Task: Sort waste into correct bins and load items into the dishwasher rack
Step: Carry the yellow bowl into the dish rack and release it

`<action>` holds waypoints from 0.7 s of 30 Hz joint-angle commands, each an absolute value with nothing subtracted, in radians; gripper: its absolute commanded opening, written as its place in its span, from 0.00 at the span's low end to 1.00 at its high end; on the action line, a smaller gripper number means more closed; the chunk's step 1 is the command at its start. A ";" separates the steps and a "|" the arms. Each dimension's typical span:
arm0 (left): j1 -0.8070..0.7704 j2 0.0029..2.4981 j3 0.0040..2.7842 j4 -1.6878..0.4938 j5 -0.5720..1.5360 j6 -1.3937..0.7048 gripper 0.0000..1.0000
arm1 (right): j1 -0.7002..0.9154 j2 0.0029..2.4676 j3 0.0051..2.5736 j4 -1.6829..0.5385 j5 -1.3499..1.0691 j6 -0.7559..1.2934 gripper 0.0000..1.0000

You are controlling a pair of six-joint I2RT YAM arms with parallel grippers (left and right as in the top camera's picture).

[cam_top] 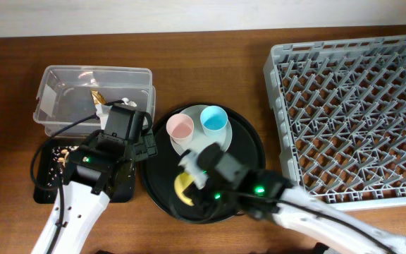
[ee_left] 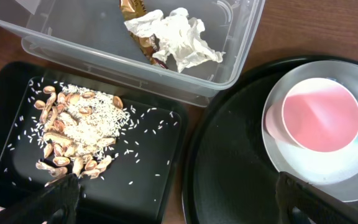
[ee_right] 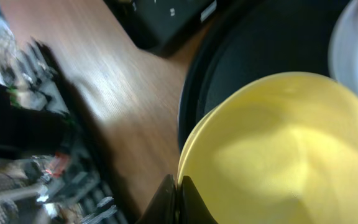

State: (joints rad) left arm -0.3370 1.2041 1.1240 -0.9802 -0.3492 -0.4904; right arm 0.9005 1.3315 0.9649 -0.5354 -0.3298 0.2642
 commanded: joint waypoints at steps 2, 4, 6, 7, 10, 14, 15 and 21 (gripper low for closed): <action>-0.332 1.194 1.138 -0.979 -0.363 -0.485 0.99 | 0.671 1.221 1.037 -0.612 -0.468 0.324 0.04; -0.332 1.194 1.138 -0.979 -0.363 -0.485 0.99 | 0.537 1.213 1.082 -0.634 -0.559 0.323 0.04; -0.332 1.194 1.138 -0.979 -0.363 -0.485 0.99 | 0.384 1.217 1.132 -0.632 -0.649 0.299 0.04; -0.332 1.194 1.138 -0.979 -0.363 -0.485 0.99 | 0.301 1.223 1.157 -0.631 -0.683 0.293 0.04; -0.332 1.194 1.138 -0.979 -0.363 -0.485 0.99 | 0.068 1.253 1.200 -0.565 -0.832 0.293 0.04; -0.332 1.194 1.138 -0.979 -0.363 -0.485 0.99 | -0.190 1.350 1.201 -0.365 -1.095 0.327 0.04; -0.332 1.194 1.138 -0.979 -0.363 -0.485 0.99 | -0.222 1.375 1.201 -0.327 -1.133 0.347 0.04; -0.332 1.194 1.138 -0.979 -0.363 -0.485 0.99 | -0.395 1.689 1.201 0.265 -1.393 0.722 0.04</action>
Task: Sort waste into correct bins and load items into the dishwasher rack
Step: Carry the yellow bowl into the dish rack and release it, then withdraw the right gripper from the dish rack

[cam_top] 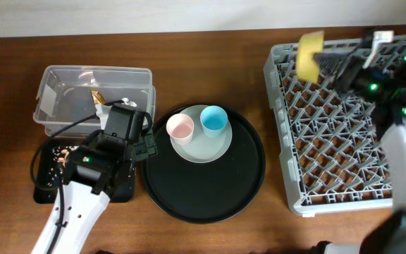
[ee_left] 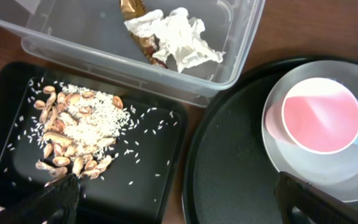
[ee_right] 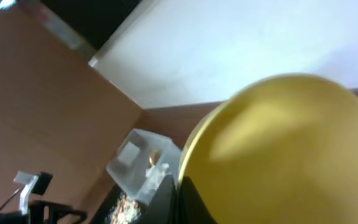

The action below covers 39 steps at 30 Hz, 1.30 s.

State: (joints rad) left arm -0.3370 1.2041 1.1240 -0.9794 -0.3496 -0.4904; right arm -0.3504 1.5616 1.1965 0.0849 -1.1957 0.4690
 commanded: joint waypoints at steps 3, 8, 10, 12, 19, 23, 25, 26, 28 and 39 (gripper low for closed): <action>-0.332 1.194 1.138 -0.979 -0.363 -0.485 0.99 | -0.424 1.853 1.202 0.591 -1.412 0.956 0.04; -0.332 1.194 1.138 -0.979 -0.363 -0.485 0.99 | -0.428 2.032 1.212 0.857 -1.411 1.140 0.04; -0.332 1.194 1.138 -0.979 -0.363 -0.485 0.99 | -0.427 2.063 1.213 0.857 -1.411 1.139 0.04; -0.332 1.194 1.138 -0.979 -0.363 -0.485 0.99 | -0.425 2.069 1.213 0.857 -1.412 1.138 0.04; -0.332 1.194 1.138 -0.979 -0.363 -0.485 0.99 | -0.434 2.069 1.212 0.853 -1.449 1.115 0.04; -0.332 1.194 1.138 -0.979 -0.363 -0.485 0.99 | -0.440 2.069 1.212 0.853 -1.452 1.115 0.04; -0.332 1.194 1.138 -0.979 -0.363 -0.485 0.99 | -0.453 2.069 1.212 0.853 -1.453 1.115 0.04; -0.332 1.194 1.138 -0.979 -0.363 -0.485 0.99 | -0.461 2.069 1.212 0.853 -1.452 1.115 0.04; -0.332 1.194 1.138 -0.979 -0.363 -0.485 0.99 | -0.486 2.069 1.212 0.853 -1.452 1.116 0.04; -0.332 1.194 1.138 -0.979 -0.363 -0.485 0.99 | -0.587 2.069 1.212 0.841 -1.518 1.117 0.40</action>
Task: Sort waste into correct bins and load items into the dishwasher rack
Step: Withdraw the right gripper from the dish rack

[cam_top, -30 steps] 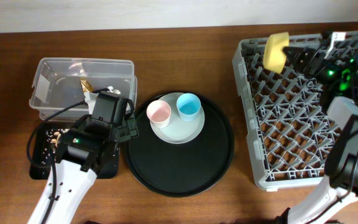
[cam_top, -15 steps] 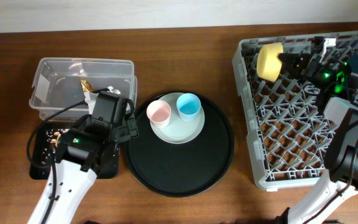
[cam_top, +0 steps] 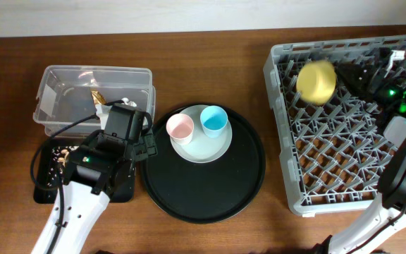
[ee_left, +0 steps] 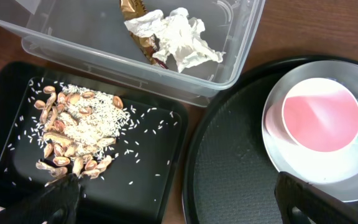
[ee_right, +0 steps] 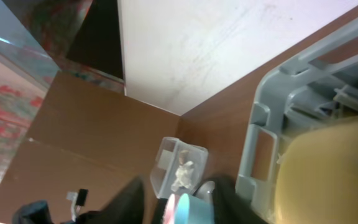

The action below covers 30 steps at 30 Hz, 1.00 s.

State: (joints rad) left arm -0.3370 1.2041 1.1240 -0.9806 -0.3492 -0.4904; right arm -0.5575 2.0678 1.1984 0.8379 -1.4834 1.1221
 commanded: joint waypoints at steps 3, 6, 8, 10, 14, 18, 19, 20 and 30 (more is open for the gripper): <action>-0.332 1.194 1.138 -0.979 -0.363 -0.485 0.99 | -0.616 2.069 1.212 0.842 -1.510 1.171 0.41; -0.332 1.194 1.138 -0.979 -0.363 -0.485 0.99 | -0.643 2.069 1.213 0.872 -1.507 1.235 0.41; -0.332 1.194 1.138 -0.979 -0.363 -0.485 0.99 | -0.648 2.069 1.213 0.947 -1.509 1.301 0.41; -0.332 1.194 1.138 -0.979 -0.363 -0.485 0.99 | -0.646 2.069 1.213 1.084 -1.517 1.414 0.41; -0.332 1.194 1.138 -0.979 -0.363 -0.485 0.99 | -0.638 2.062 1.221 1.441 -1.515 1.692 0.43; -0.332 1.194 1.138 -0.979 -0.363 -0.485 0.99 | -0.598 2.013 1.222 1.470 -1.510 1.730 0.46; -0.332 1.194 1.138 -0.979 -0.363 -0.485 0.99 | -0.578 1.998 1.222 1.470 -1.509 1.744 0.48; -0.332 1.194 1.138 -0.979 -0.363 -0.485 0.99 | -0.559 1.989 1.223 1.470 -1.508 1.772 0.48; -0.332 1.194 1.138 -0.979 -0.363 -0.485 0.99 | -0.270 1.978 1.325 1.315 -1.490 1.757 0.53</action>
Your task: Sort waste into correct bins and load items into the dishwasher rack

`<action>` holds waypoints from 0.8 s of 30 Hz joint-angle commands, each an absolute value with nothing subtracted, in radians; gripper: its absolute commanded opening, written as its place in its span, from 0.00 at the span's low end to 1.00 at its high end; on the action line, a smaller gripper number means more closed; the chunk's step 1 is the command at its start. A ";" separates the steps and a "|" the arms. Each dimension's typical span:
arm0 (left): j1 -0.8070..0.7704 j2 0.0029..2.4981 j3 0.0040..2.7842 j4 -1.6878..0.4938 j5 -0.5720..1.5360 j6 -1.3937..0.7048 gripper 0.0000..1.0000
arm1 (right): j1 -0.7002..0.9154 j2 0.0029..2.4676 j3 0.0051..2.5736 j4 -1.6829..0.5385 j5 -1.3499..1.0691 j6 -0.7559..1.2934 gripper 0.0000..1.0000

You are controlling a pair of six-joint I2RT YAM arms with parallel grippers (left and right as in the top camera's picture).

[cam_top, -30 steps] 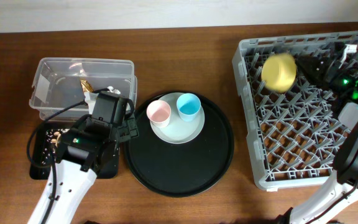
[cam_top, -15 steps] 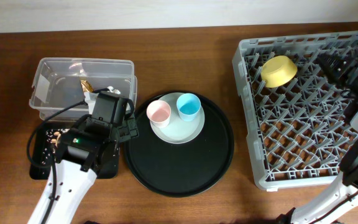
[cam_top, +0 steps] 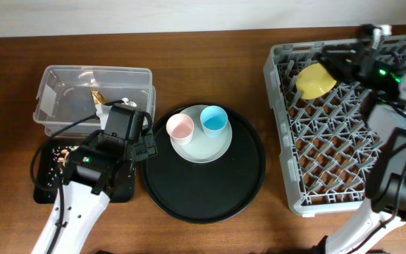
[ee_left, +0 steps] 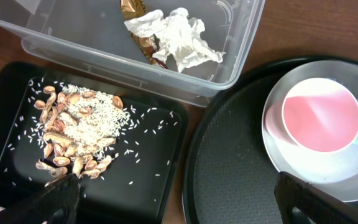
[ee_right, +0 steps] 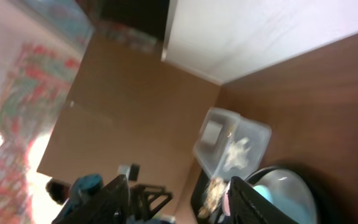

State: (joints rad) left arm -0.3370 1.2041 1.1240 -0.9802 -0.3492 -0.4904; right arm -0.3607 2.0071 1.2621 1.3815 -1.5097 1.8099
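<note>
A yellow bowl (cam_top: 314, 80) lies tilted in the far left corner of the grey dishwasher rack (cam_top: 358, 152). My right gripper (cam_top: 335, 65) hovers just beside and above the bowl, open, with nothing between its fingers (ee_right: 114, 200). A pink cup (cam_top: 180, 127) and a blue cup (cam_top: 214, 119) stand on a white plate (cam_top: 204, 145) on the round black tray (cam_top: 204, 185). My left gripper (ee_left: 176, 205) is open over the gap between the round tray and the black scrap tray (ee_left: 148, 155), holding nothing. The pink cup (ee_left: 321, 114) shows at the right of the left wrist view.
A clear bin (cam_top: 94, 95) at the back left holds crumpled tissue (ee_left: 179, 37) and a wrapper. The black rectangular tray (cam_top: 48, 173) in front of it holds rice and nut shells (ee_left: 73, 127). The rack fills the right side of the wooden table.
The yellow bowl, blurred beside my right gripper's fingers a moment ago, now lies still in the rack's corner. The right wrist view has swung up off it. The left arm has not moved.
My right gripper was shut on the yellow bowl on the round tray. Then it held the bowl high above the rack's far left corner. Then the bowl was down at the rack with the fingers apart, and now it rests there free.
</note>
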 commanded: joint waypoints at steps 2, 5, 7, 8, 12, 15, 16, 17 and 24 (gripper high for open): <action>-0.332 1.194 1.138 -0.979 -0.363 -0.485 0.99 | -0.213 1.978 1.349 1.208 -1.463 1.676 0.54; -0.332 1.194 1.138 -0.979 -0.363 -0.485 0.99 | -0.137 1.978 1.372 0.966 -1.385 1.495 0.53; -0.332 1.194 1.138 -0.979 -0.363 -0.485 0.99 | -0.087 1.978 1.376 0.767 -1.272 1.326 0.53; -0.332 1.194 1.138 -0.979 -0.363 -0.485 0.99 | -0.063 1.978 1.376 0.664 -1.201 1.240 0.53; -0.332 1.194 1.138 -0.979 -0.363 -0.485 0.99 | 0.042 1.978 1.376 0.414 -1.044 0.868 0.54; -0.332 1.194 1.138 -0.979 -0.363 -0.485 0.99 | 0.103 1.978 1.376 0.215 -1.011 0.662 0.54; -0.332 1.194 1.138 -0.979 -0.363 -0.485 0.99 | 0.117 1.975 1.376 0.121 -0.975 0.588 0.53; -0.332 1.194 1.138 -0.979 -0.363 -0.485 0.99 | 0.127 1.971 1.376 0.020 -0.921 0.513 0.53; -0.332 1.194 1.138 -0.979 -0.363 -0.485 0.99 | 0.145 1.852 1.376 -0.398 -0.628 0.215 0.52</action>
